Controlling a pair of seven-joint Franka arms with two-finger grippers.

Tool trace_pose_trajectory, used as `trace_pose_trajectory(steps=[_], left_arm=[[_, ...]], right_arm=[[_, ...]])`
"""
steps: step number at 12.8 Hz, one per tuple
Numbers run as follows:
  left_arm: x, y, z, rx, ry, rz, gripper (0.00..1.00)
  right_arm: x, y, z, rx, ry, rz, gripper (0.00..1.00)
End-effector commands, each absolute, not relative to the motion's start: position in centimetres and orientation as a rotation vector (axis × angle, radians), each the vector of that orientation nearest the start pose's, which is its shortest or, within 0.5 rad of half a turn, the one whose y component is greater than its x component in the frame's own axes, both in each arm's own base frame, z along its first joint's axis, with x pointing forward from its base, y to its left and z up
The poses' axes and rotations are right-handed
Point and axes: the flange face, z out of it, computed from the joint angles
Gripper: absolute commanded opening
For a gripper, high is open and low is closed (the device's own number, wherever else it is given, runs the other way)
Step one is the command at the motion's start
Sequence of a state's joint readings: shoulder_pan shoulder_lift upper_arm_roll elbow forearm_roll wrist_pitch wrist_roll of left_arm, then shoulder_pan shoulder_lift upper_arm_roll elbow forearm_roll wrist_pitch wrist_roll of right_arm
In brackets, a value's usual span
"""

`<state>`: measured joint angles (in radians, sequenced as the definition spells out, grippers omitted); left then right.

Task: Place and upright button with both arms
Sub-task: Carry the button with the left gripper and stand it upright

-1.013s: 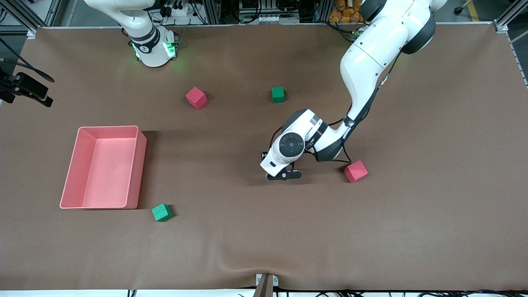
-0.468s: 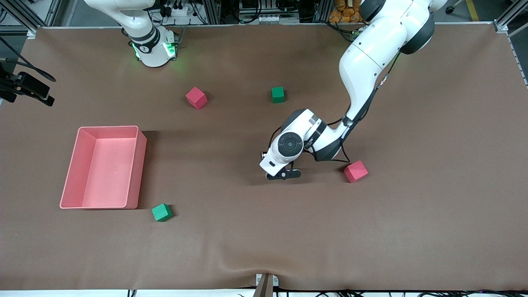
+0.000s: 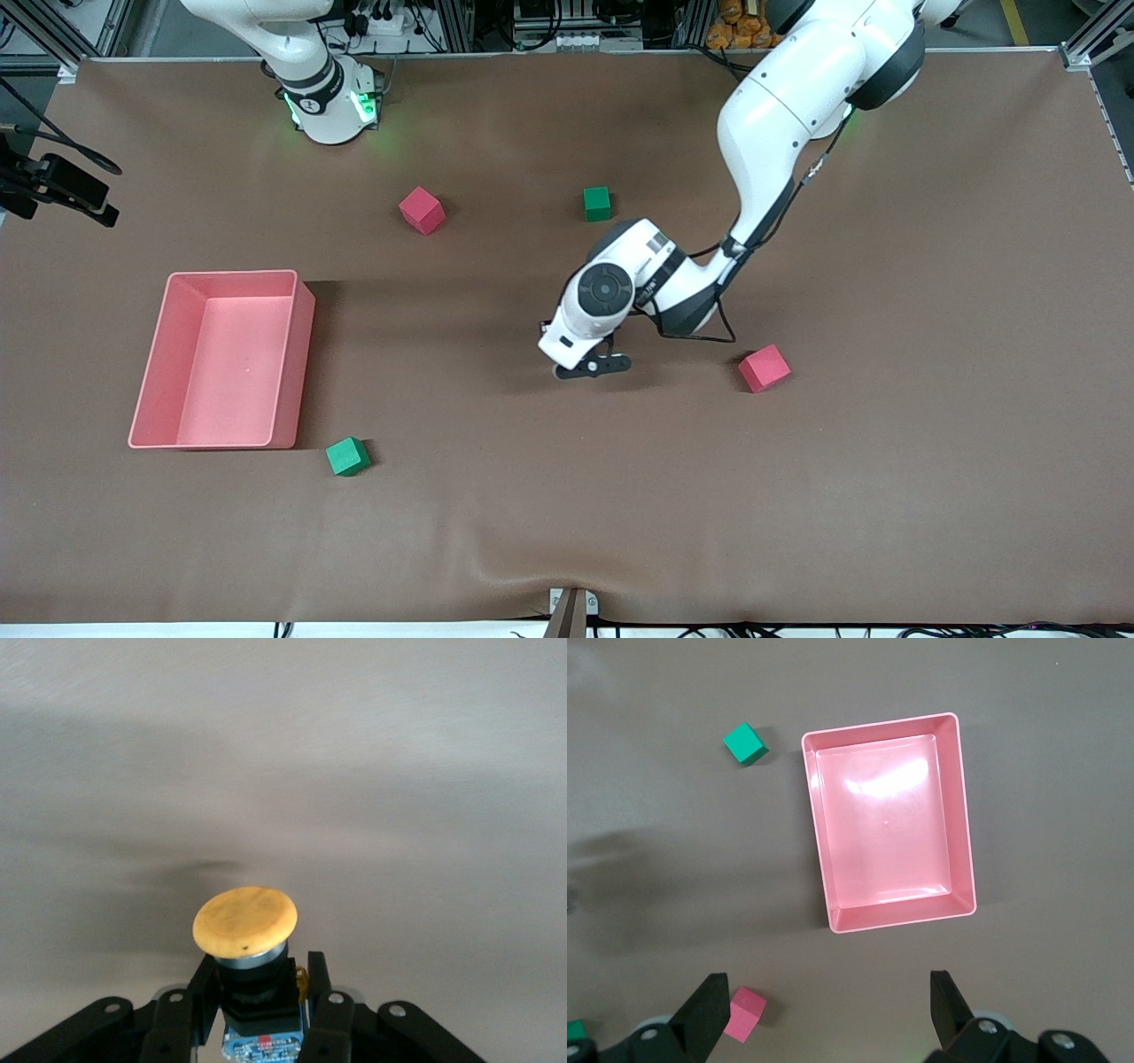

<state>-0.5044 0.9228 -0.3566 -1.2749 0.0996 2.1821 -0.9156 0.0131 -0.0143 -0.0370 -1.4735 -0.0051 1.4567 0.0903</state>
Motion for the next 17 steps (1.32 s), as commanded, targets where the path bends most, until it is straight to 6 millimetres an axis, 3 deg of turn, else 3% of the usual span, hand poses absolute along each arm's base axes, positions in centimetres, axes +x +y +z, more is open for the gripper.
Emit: trace_pose_trajectory(steps=[1,2,7,10,13,14,15,17], left_arm=[[53.1,-54.8,24.2,-3.282,-0.136,-0.03,0.0],[51.7,-56.5,24.1,-3.241,-0.058,-0.156,0.0],[49.2,-59.9,22.7,-3.049,-0.134,-0.751,0.0],[45.8,-62.2,22.7,-2.891,-0.018,-1.033,0.0],[43.8,-63.4,21.1,-2.837,-0.234,-1.329,0.0],[42.8,-64.0,21.0,-2.815,-0.228,-1.435,0.0],[42.3,-64.1,20.3,-2.783,-0.177,-1.512,0.0],[41.2,-63.9,16.5,-2.724,-0.092,-1.586,0.0]], right_arm=[[54.3,-1.5,67.1,-3.151,0.16,-0.013,1.0],[54.3,-1.4,67.1,-3.151,0.16,-0.013,1.0],[54.3,-1.7,67.1,-3.146,0.171,-0.01,1.0],[54.3,-1.6,67.1,-3.135,0.173,-0.017,1.0],[54.4,-1.3,67.1,-3.106,0.171,-0.025,1.0],[54.4,-1.3,67.0,-3.101,0.17,-0.022,1.0],[54.4,-1.3,67.0,-3.101,0.17,-0.022,1.0],[54.4,-1.2,67.0,-3.096,0.166,-0.02,1.0]])
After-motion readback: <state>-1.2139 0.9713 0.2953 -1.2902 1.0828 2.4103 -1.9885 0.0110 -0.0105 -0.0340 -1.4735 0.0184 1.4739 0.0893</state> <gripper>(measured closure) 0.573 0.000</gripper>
